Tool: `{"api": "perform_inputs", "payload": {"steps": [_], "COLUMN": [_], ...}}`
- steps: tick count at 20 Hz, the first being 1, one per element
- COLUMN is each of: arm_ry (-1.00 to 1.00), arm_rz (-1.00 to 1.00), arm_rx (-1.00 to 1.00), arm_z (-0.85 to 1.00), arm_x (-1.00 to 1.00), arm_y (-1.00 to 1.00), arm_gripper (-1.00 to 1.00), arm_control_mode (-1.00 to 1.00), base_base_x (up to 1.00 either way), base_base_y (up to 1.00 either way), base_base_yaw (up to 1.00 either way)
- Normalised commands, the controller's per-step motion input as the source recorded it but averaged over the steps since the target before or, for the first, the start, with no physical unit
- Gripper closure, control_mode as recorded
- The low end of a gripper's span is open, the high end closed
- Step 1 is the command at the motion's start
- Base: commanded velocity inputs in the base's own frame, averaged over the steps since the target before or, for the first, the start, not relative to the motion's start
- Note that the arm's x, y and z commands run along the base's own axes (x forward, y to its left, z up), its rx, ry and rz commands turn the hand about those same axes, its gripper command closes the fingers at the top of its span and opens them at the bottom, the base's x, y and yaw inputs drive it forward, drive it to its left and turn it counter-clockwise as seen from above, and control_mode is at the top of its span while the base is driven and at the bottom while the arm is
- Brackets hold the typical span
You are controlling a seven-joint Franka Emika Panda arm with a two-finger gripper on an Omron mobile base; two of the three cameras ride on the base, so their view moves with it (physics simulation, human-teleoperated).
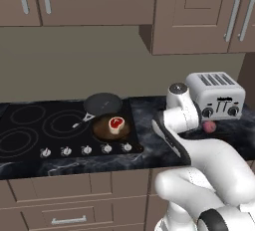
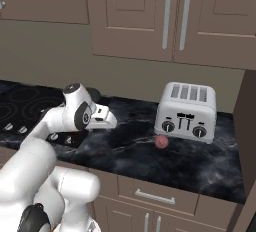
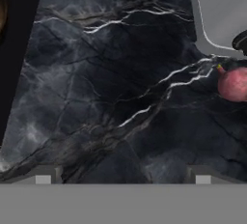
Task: Place both pans onto different burners. Then place the onion and the steak on different pans.
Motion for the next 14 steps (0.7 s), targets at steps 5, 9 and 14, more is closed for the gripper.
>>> {"api": "perform_inputs", "payload": {"steps": [5, 9, 14], "arm_ry": [0.00, 0.00, 0.00], "arm_rz": [0.00, 0.00, 0.00], "arm_rx": [-0.02, -0.03, -0.04], "arm_z": [0.00, 0.00, 0.00], "arm_x": [-0.03, 0.00, 0.00], "arm_y": [-0.64, -0.58, -0.52], "arm_gripper": [-1.00, -1.00, -1.00], "arm_control_mode": [-1.00, -1.00, -1.00], "base_base_x": [0.00, 0.00, 0.00], "base_base_y": [0.00, 0.00, 0.00], "base_base_yaw": [0.00, 0.00, 0.00]}}
